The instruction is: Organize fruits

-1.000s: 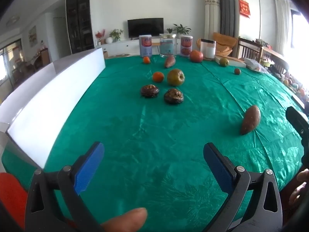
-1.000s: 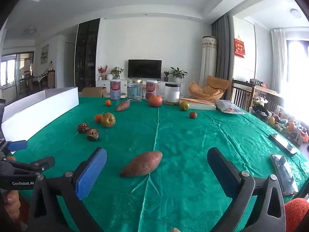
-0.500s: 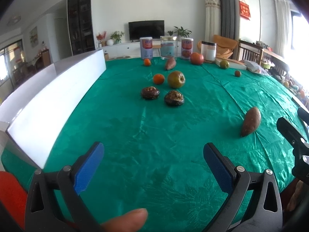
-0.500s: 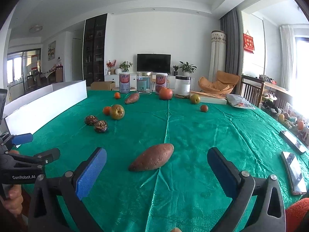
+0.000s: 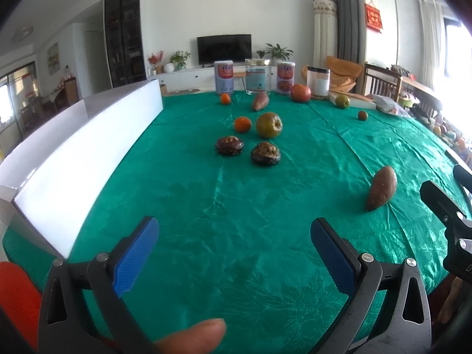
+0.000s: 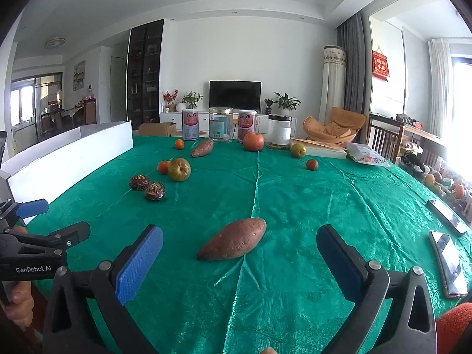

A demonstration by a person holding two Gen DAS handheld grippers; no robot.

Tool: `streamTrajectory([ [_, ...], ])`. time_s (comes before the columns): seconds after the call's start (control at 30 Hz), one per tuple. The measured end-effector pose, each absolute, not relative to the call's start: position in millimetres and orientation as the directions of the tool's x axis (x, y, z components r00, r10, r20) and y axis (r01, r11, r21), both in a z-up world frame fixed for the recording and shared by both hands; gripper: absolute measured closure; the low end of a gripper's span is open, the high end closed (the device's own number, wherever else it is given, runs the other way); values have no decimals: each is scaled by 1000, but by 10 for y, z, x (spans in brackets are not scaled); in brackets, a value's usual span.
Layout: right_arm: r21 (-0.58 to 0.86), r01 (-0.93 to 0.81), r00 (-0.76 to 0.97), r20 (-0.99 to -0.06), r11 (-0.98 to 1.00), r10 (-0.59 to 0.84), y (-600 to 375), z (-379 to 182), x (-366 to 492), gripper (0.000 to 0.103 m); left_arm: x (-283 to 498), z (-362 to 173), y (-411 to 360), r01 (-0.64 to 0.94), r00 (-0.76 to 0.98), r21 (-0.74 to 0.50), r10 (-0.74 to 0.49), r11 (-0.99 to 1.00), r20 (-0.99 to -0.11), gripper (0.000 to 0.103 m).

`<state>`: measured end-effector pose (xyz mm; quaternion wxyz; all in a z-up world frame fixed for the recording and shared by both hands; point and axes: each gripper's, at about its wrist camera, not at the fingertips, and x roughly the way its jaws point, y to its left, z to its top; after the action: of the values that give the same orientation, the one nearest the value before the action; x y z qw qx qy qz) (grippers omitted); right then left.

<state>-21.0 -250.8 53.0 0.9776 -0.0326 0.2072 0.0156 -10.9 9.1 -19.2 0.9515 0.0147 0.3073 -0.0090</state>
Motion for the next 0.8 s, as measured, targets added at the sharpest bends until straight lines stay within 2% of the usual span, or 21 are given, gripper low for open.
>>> streamTrajectory([
  [0.4, -68, -51, 908, -418, 996, 18, -2468, 481, -184, 0, -143, -137, 66, 18, 823, 30, 3, 999, -568, 0],
  [0.8, -77, -58, 904, -427, 995, 20, -2438, 433, -160, 0, -95, -217, 102, 0, 803, 27, 16, 1000, -596, 0],
])
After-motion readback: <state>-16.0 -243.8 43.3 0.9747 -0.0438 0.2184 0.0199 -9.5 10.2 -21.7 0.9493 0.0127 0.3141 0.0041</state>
